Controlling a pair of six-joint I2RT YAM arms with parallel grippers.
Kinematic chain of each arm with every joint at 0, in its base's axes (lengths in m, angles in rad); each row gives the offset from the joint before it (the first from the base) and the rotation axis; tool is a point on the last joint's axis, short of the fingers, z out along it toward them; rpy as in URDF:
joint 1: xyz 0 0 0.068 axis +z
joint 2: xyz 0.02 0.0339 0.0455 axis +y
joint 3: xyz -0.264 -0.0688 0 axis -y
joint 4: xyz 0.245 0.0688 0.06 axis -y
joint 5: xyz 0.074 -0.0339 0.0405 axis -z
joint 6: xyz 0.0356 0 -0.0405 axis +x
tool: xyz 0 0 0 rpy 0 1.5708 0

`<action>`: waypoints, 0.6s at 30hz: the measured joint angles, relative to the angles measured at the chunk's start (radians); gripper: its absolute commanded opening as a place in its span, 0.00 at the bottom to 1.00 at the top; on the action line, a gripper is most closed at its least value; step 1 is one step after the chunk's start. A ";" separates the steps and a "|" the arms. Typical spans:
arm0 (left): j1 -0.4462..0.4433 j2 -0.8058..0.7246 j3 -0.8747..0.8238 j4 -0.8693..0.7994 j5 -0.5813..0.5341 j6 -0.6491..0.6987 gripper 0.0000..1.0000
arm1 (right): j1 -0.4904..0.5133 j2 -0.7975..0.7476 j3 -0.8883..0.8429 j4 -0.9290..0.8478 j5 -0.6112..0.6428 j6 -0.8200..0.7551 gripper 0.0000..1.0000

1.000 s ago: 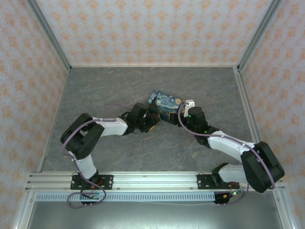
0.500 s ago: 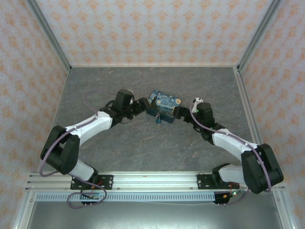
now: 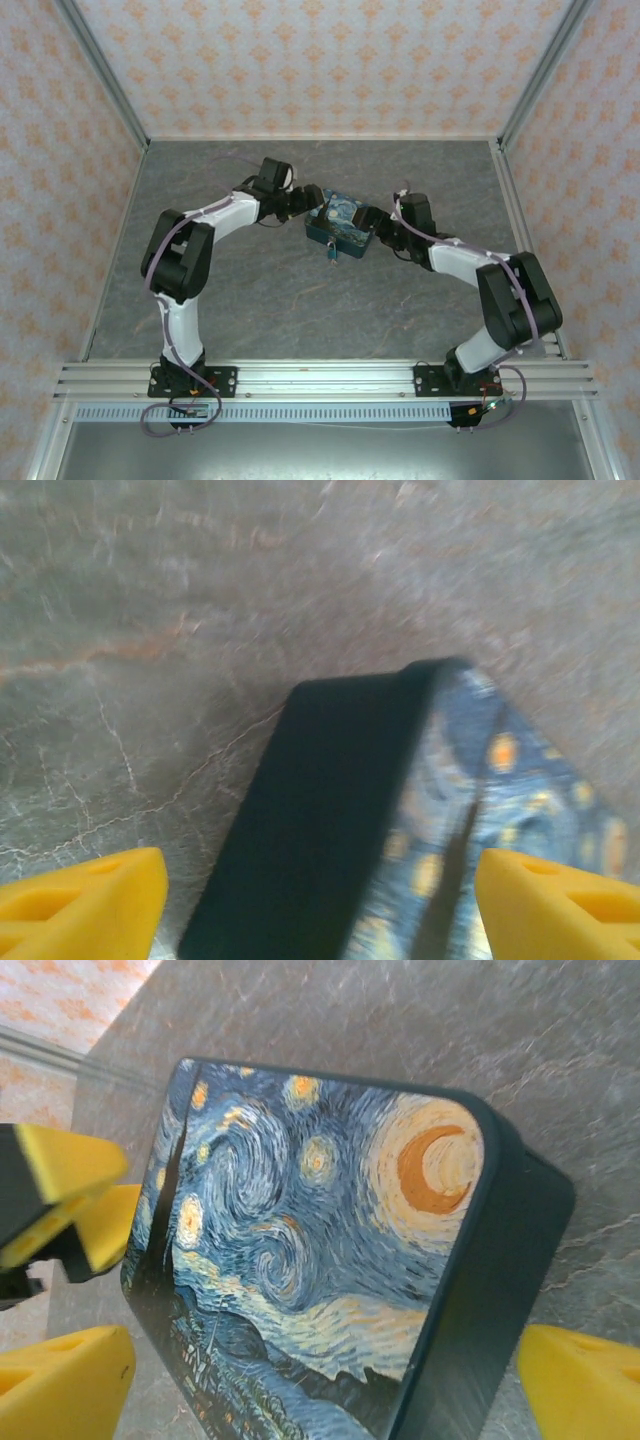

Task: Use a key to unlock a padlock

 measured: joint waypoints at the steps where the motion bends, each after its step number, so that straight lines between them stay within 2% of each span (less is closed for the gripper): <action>1: 0.000 0.015 0.000 -0.001 0.015 0.000 0.77 | 0.000 0.016 0.011 -0.004 -0.010 0.003 0.95; 8: 0.003 0.002 -0.035 0.042 0.050 0.010 0.67 | -0.003 0.069 0.068 -0.041 -0.050 -0.029 0.93; 18: 0.001 -0.200 -0.334 0.155 0.055 -0.034 0.64 | -0.006 0.173 0.160 -0.035 -0.145 -0.104 0.92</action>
